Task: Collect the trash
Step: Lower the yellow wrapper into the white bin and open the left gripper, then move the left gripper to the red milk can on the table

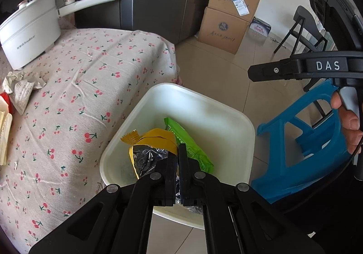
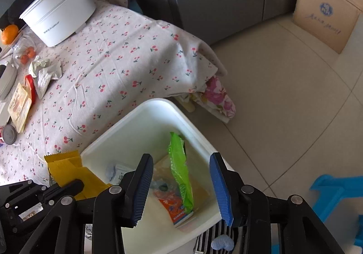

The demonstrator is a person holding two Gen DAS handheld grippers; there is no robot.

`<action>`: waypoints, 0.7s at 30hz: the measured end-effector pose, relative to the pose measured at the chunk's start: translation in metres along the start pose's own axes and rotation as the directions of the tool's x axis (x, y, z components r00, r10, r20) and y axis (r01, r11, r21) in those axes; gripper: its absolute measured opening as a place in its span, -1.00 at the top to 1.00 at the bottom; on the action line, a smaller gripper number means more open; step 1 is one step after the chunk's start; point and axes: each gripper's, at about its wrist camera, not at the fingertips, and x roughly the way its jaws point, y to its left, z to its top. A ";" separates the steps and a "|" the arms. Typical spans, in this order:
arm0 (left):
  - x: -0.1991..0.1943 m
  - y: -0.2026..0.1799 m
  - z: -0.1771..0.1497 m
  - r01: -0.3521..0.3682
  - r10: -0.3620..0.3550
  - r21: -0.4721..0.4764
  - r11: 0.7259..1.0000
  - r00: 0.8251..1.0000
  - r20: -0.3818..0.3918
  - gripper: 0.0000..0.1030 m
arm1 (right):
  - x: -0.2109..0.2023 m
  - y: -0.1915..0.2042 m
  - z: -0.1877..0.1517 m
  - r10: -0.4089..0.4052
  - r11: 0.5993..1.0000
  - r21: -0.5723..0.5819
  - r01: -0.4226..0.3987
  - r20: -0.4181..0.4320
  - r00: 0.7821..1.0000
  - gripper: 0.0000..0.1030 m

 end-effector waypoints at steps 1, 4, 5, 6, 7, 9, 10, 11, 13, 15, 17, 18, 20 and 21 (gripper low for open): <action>0.003 0.001 0.000 -0.003 0.003 -0.002 1.000 1.000 -0.014 0.80 | -0.001 -0.001 0.001 -0.006 1.000 0.002 0.006 0.004 1.000 0.05; -0.001 0.006 -0.002 -0.032 0.032 -0.019 0.999 0.999 -0.012 -0.22 | -0.004 -0.003 0.002 -0.016 1.000 0.006 0.016 0.015 1.000 -0.09; -0.005 0.008 -0.002 -0.043 0.043 -0.023 0.999 0.999 -0.001 -0.42 | -0.005 -0.003 0.002 -0.019 1.000 0.007 0.019 0.018 1.000 -0.12; -0.010 0.011 -0.002 -0.051 0.051 -0.025 0.998 0.999 0.009 -0.44 | -0.006 -0.002 0.003 -0.022 1.000 0.007 0.022 0.022 1.000 -0.16; -0.015 0.013 -0.003 -0.058 0.059 -0.028 0.998 0.998 0.016 -0.46 | -0.007 -0.001 0.003 -0.024 1.000 0.004 0.024 0.025 0.999 -0.20; -0.026 0.021 -0.005 -0.079 0.080 -0.043 0.996 0.996 0.025 -0.58 | -0.009 0.002 0.004 -0.027 1.000 -0.004 0.027 0.033 0.999 -0.27; -0.031 0.025 -0.007 -0.088 0.090 -0.053 0.995 0.996 0.027 -0.70 | -0.010 0.005 0.005 -0.030 0.999 -0.011 0.030 0.037 0.999 -0.32; -0.037 0.030 -0.009 -0.098 0.100 -0.062 0.993 0.995 0.027 -0.78 | -0.010 0.008 0.005 -0.034 0.999 -0.018 0.034 0.041 0.999 -0.35; -0.049 0.040 -0.014 -0.128 0.131 -0.079 0.989 0.991 0.033 -0.86 | -0.011 0.015 0.006 -0.038 0.999 -0.029 0.039 0.045 0.998 -0.42; -0.061 0.051 -0.020 -0.161 0.165 -0.100 0.982 0.985 0.042 -0.97 | -0.011 0.023 0.007 -0.035 0.999 -0.037 0.037 0.049 0.998 -0.45; -0.075 0.063 -0.027 -0.184 0.192 -0.132 0.974 0.980 0.055 -1.00 | -0.011 0.033 0.008 -0.032 0.998 -0.046 0.034 0.053 0.998 -0.50; -0.082 0.071 -0.029 -0.198 0.209 -0.153 0.968 0.976 0.061 -1.00 | -0.010 0.040 0.008 -0.030 0.998 -0.053 0.032 0.055 0.998 -0.52; -0.097 0.087 -0.036 -0.220 0.237 -0.198 0.955 0.969 0.066 -1.00 | -0.009 0.055 0.009 -0.023 0.997 -0.073 0.027 0.059 0.998 -0.54; -0.104 0.095 -0.040 -0.229 0.249 -0.220 0.948 0.966 0.070 -1.00 | -0.008 0.063 0.009 -0.021 0.996 -0.084 0.026 0.061 0.998 -0.56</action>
